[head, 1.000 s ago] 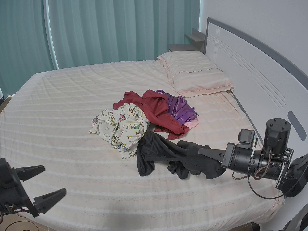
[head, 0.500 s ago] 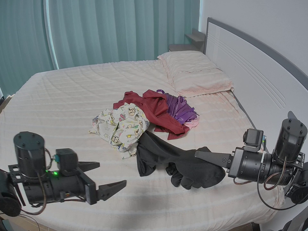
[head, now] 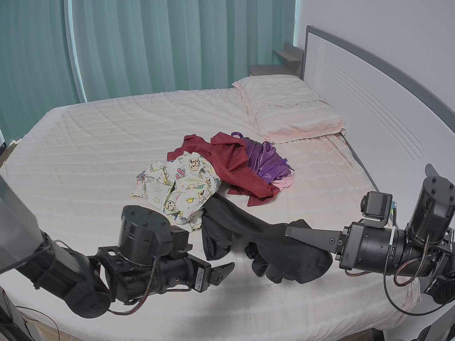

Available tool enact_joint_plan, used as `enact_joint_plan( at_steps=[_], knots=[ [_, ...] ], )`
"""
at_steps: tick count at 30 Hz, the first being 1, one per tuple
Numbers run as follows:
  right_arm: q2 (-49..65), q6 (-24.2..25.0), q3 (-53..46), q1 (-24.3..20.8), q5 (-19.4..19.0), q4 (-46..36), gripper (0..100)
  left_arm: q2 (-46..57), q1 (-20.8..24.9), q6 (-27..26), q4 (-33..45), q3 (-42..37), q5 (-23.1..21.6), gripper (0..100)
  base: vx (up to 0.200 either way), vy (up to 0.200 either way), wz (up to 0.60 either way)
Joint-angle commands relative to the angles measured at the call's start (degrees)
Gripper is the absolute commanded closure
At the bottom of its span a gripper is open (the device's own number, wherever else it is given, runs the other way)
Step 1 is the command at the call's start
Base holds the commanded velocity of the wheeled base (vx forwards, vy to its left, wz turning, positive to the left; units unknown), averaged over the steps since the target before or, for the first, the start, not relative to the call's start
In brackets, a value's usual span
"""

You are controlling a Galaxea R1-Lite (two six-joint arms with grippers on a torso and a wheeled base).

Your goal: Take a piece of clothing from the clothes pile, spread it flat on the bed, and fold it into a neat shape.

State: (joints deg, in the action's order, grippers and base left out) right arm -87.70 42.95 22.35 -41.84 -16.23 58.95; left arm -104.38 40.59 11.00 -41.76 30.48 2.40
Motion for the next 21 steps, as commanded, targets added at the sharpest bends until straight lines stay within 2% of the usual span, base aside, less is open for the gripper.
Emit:
enact_joint_plan(
  at_steps=[1, 17, 21],
  knots=[
    [0.42, -0.14, -0.28, -0.61, -0.03, 0.02, 100, -7.16, 0.19, 0.08, -0.25, 4.06, 0.76, 0, 0.0, 0.0, 0.0],
    [4.82, 0.03, -0.55, -2.02, -0.12, 0.02, 100, -21.48, -2.1, 2.89, -0.33, 16.98, 4.81, 0, 0.0, 0.0, 0.0],
    [6.84, 0.03, -0.72, -2.02, -0.21, -0.07, 100, -25.7, -2.8, 6.58, -1.83, 21.29, 5.07, 0, 0.0, 0.0, 0.0]
  ],
)
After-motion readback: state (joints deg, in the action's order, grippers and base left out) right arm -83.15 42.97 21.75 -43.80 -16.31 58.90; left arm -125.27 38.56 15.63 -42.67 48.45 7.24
